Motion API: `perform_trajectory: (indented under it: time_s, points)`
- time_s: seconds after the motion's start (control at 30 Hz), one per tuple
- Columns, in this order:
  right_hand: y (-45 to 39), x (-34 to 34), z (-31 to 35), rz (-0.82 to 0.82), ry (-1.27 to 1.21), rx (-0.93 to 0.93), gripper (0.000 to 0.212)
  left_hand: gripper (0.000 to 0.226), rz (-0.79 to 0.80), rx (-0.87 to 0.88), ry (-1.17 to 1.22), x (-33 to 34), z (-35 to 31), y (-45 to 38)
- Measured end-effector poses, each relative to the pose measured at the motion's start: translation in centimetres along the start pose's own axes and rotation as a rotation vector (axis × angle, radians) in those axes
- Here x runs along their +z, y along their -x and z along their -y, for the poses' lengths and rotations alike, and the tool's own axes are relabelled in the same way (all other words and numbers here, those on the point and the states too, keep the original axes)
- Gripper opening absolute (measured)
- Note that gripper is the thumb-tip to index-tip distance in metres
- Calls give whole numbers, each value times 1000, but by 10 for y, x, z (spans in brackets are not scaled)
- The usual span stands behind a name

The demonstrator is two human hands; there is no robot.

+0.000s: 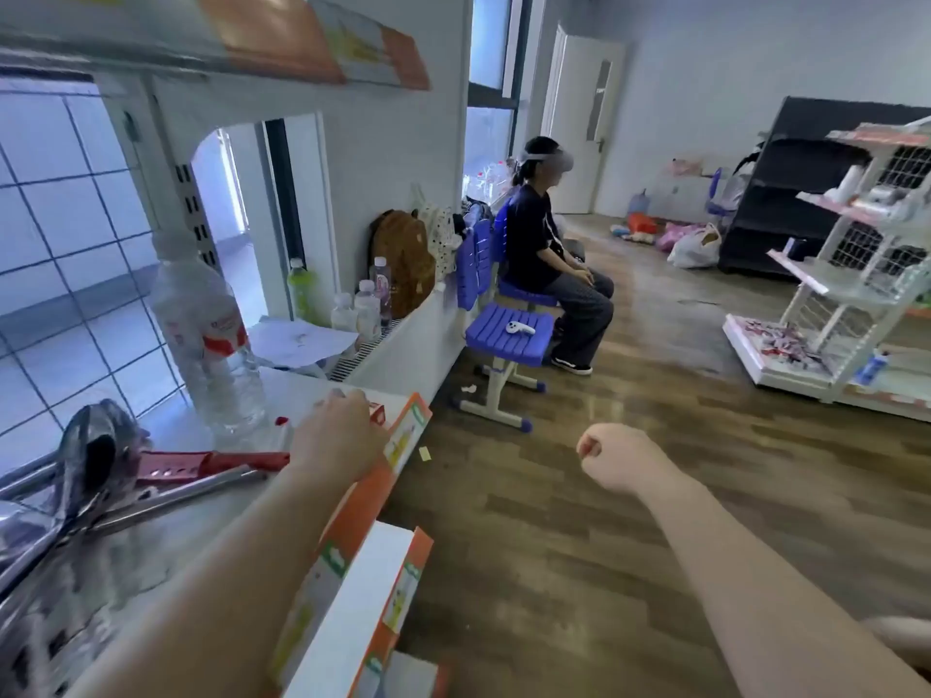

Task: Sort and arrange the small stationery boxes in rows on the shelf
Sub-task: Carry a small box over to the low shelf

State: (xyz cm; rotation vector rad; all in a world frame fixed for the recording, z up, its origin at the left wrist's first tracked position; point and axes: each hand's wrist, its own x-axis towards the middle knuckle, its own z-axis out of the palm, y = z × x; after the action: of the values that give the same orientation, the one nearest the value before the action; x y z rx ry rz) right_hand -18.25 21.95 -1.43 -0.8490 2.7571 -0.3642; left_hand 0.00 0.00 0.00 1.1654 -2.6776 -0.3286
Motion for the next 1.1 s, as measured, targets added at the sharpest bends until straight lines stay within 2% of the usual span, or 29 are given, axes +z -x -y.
perform_trajectory:
  time_s: [0.37,0.5,0.63,0.77,0.9,1.1]
  points:
    - [-55,15,6,43,18,-9,12,46,126,-111,152,29,18,-47]
    - [-66,20,-7,77,19,7,13,42,45,-117,235,38,7,-61]
    - [-77,21,-28,96,-3,38,16,50,-19,-90,326,45,-33,-82]
    - [-98,20,-64,97,-23,82,15,59,29,23,266,65,-90,-102]
    - [-125,16,-115,104,-48,130,15,56,128,154,199,98,-157,-114]
    - [-163,10,-209,110,-71,232,18,53,306,236,77,167,-256,-136]
